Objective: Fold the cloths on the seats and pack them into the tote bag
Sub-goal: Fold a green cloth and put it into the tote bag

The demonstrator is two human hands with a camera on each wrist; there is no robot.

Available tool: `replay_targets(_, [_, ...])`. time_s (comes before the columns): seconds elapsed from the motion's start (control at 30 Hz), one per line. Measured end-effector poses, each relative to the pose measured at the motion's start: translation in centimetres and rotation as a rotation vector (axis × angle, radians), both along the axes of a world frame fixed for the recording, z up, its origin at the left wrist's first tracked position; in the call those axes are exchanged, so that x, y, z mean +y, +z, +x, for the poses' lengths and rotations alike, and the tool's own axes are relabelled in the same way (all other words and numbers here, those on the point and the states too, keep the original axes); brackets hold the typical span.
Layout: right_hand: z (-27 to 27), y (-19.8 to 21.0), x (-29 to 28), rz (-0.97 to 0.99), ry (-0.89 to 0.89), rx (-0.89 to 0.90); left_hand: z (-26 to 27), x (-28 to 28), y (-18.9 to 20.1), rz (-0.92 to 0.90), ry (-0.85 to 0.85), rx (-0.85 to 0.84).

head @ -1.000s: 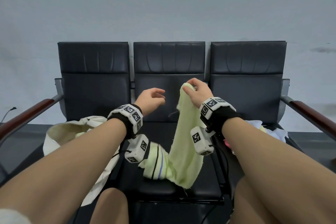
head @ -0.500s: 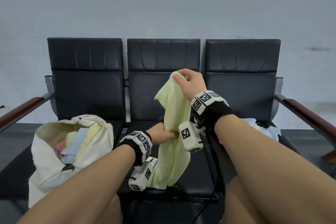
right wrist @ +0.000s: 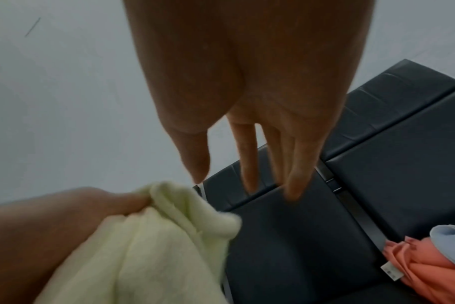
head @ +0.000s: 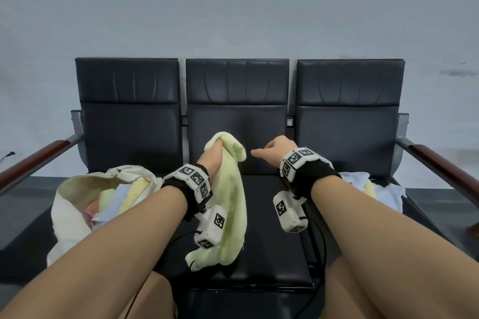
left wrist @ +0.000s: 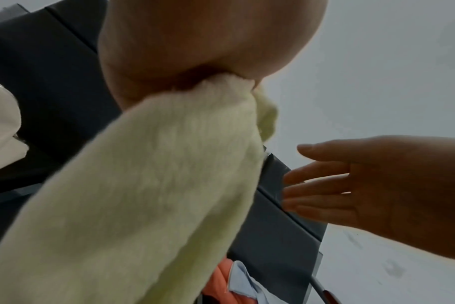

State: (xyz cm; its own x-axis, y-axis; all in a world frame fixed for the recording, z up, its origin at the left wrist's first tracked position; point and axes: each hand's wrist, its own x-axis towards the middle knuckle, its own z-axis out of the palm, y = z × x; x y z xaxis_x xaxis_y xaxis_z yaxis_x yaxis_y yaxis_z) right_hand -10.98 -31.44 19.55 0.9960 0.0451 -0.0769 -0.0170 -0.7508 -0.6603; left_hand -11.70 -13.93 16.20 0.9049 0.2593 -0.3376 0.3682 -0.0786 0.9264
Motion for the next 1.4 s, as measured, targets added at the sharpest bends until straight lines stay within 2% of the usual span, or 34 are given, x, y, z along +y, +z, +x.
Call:
replay_targets(0.07, [-0.2,-0.9,0.5,0.146,0.134,0.205,-0.9,-0.5,1.0,0.087,0.035,-0.003])
replay_targets(0.1, [-0.6,-1.2,0.8,0.148,0.218,0.307,-1.4,-0.6,1.4,0.179,0.049,-0.025])
replay_targets(0.17, [-1.2,-1.5,1.2,0.005,0.317,0.368,-1.3,-0.7,1.5,0.247,0.037,-0.062])
replay_targets(0.23, [-1.3,-2.0,1.5,-0.056,0.366,0.394,-1.4,-0.9,1.9,0.134,0.007,-0.052])
replay_targets(0.33, [-1.0,-2.2,2.0,0.001,0.397,0.450,-1.2,-1.0,2.4,-0.092,-0.025,-0.060])
replay_targets(0.43, [-0.3,-2.3,2.1,0.064,0.336,0.391,-1.3,-0.7,3.0,-0.218,-0.118,-0.093])
replay_targets(0.53, [0.2,-2.9,1.7,0.197,0.303,0.435,-1.6,0.0,3.7,-0.275,-0.135,-0.122])
replay_targets(0.67, [0.4,-3.4,1.4,0.411,0.280,0.499,-1.5,1.1,4.0,-0.458,-0.174,-0.182])
replay_targets(0.77, [0.3,-3.0,1.5,0.573,0.255,0.506,-1.6,1.5,3.8,-0.504,-0.206,-0.235])
replay_targets(0.93, [0.5,-2.7,1.4,0.754,0.161,0.409,-2.3,0.9,3.9,-0.496,-0.235,-0.165])
replay_targets(1.0, [0.5,-2.7,1.1,0.737,0.156,0.421,-2.4,0.9,4.0,-0.507,-0.248,-0.143])
replay_targets(1.13, [-0.1,-2.5,0.7,0.573,0.190,0.514,-2.0,1.1,4.2,-0.488,-0.183,-0.135])
replay_targets(1.27, [-0.5,-1.4,0.6,0.514,0.138,0.440,-1.2,1.2,3.5,-0.354,-0.114,-0.137])
replay_targets(1.4, [0.0,-0.8,1.7,0.716,0.033,0.346,-0.1,2.4,0.8,-0.194,0.030,-0.191])
